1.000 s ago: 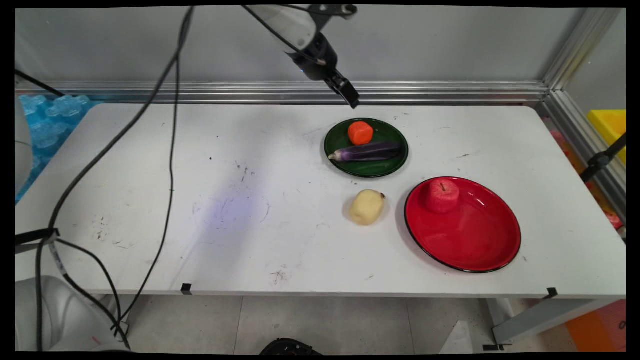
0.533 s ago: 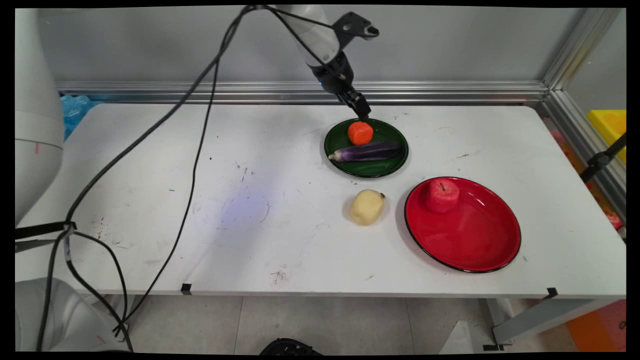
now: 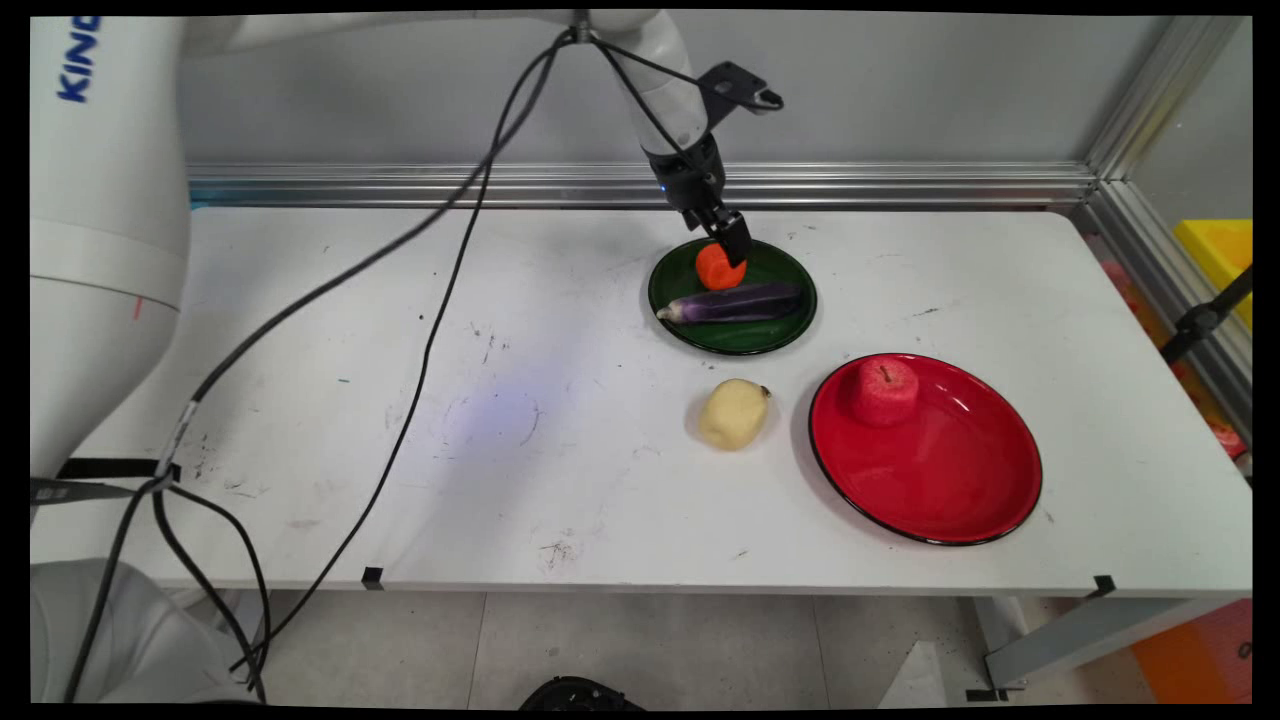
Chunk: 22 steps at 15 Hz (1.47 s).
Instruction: Pick up the mandarin from the green plate, then place the picked object on the table
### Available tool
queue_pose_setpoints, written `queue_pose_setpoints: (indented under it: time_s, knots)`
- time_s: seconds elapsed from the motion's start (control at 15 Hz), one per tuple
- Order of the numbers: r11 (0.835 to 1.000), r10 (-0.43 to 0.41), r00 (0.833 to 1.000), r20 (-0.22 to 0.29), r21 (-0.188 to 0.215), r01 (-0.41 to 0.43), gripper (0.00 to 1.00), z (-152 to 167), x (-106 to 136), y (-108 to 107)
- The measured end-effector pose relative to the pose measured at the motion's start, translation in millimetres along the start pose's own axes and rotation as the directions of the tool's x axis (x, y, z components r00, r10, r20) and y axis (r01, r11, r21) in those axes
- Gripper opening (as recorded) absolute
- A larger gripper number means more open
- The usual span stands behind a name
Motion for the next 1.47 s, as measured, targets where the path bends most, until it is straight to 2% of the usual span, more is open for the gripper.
queue_pose_setpoints:
  time_s: [0.67, 0.73, 1.2, 1.47]
  knots:
    - [1.000, 0.027, 0.998, 0.061, -0.011, -0.027, 1.00, 33, 16, -3]
    - [0.999, 0.033, 0.997, 0.063, -0.013, -0.032, 0.00, 35, 17, -2]
    - [0.997, 0.078, 0.995, 0.060, -0.033, -0.076, 0.00, 36, 16, -1]
    - [0.993, 0.115, 0.993, 0.035, -0.027, -0.114, 0.00, 21, 10, -6]
